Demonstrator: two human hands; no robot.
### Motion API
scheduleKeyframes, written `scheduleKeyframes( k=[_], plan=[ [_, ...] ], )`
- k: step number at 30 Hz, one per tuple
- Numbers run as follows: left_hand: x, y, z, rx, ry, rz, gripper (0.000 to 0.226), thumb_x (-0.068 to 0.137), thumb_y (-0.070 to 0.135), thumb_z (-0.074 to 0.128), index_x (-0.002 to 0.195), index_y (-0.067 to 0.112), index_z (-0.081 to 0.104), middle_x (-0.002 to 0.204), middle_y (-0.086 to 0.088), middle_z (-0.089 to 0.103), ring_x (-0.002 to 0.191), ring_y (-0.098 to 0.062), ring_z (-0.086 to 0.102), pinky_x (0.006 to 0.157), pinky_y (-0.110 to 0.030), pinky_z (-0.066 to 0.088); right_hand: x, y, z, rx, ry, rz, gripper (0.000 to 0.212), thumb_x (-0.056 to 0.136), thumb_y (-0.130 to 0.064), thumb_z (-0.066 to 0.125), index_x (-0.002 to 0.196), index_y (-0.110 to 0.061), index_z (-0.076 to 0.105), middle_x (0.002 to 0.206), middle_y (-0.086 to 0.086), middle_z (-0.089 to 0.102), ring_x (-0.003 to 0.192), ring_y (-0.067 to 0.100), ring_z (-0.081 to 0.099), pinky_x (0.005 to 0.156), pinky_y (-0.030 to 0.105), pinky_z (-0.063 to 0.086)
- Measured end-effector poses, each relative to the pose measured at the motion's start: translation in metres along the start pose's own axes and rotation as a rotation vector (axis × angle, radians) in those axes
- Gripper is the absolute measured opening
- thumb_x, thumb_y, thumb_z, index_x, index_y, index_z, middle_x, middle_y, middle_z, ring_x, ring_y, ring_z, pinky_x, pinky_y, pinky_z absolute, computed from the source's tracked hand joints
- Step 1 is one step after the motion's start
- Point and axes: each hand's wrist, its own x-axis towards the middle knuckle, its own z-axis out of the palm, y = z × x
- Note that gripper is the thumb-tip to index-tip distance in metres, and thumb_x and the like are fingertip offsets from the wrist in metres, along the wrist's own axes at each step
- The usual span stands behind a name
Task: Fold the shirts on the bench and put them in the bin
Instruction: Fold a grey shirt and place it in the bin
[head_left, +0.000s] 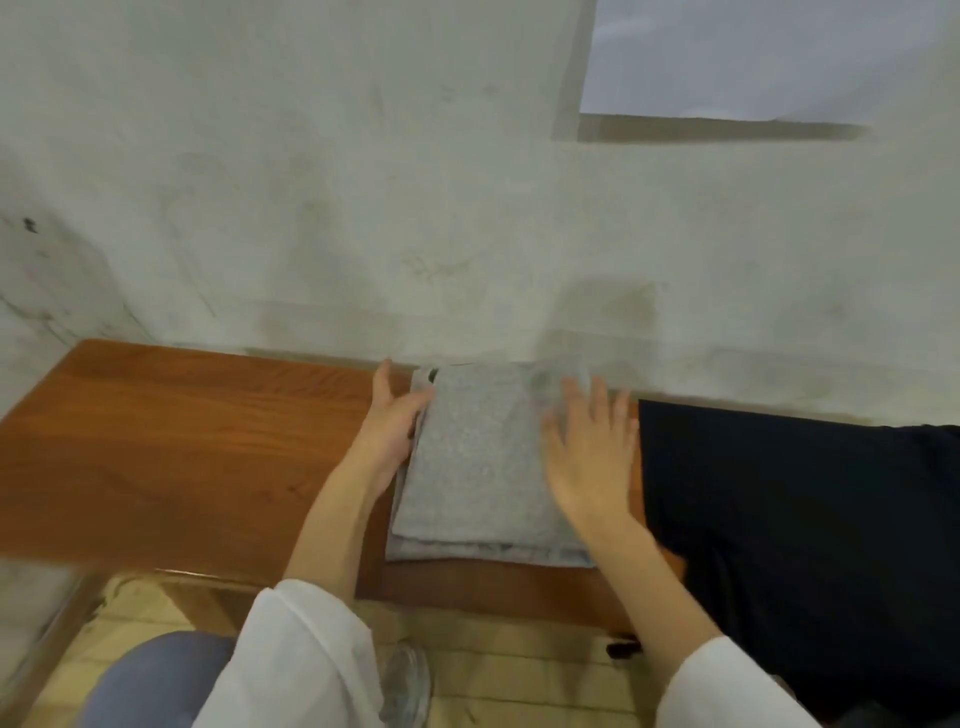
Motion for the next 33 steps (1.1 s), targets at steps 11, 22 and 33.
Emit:
scheduleKeyframes(
  k=[11, 22, 33],
  plan=[
    [-0.031, -0.008, 0.018, 0.910, 0.319, 0.268, 0.056, 0.096, 0.021, 0.046, 0.148, 0.019, 0.024, 0.130, -0.019, 0.053, 0.113, -0.038, 0.054, 0.090, -0.040, 0.044, -0.050, 0.047, 0.014, 0.027, 0.034, 0.022, 0.065, 0.096, -0.054, 0.031, 0.151, -0.024, 0.013, 0.147, 0.006, 0.038, 0.131, 0.027, 0.038, 0.106, 0.040, 0.034],
    [-0.074, -0.038, 0.005, 1.339, 0.417, 0.286, 0.041, 0.100, 0.018, 0.037, 0.140, 0.015, 0.028, 0.092, -0.012, 0.066, 0.078, -0.031, 0.063, 0.068, -0.039, 0.051, -0.060, 0.065, 0.000, 0.144, -0.001, 0.055, 0.048, 0.097, -0.049, 0.039, 0.137, -0.024, 0.036, 0.084, -0.003, 0.060, 0.068, 0.013, 0.058, 0.053, 0.025, 0.043],
    [-0.077, -0.029, -0.001, 1.519, 0.388, 0.332, 0.059, 0.087, 0.027, 0.056, 0.140, 0.018, 0.032, 0.122, -0.012, 0.047, 0.102, -0.029, 0.053, 0.078, -0.038, 0.047, -0.031, 0.052, -0.016, 0.073, -0.175, -0.069, 0.076, 0.082, -0.036, 0.061, 0.146, -0.026, 0.020, 0.144, 0.005, 0.026, 0.120, 0.028, 0.039, 0.093, 0.040, 0.044]
  ],
)
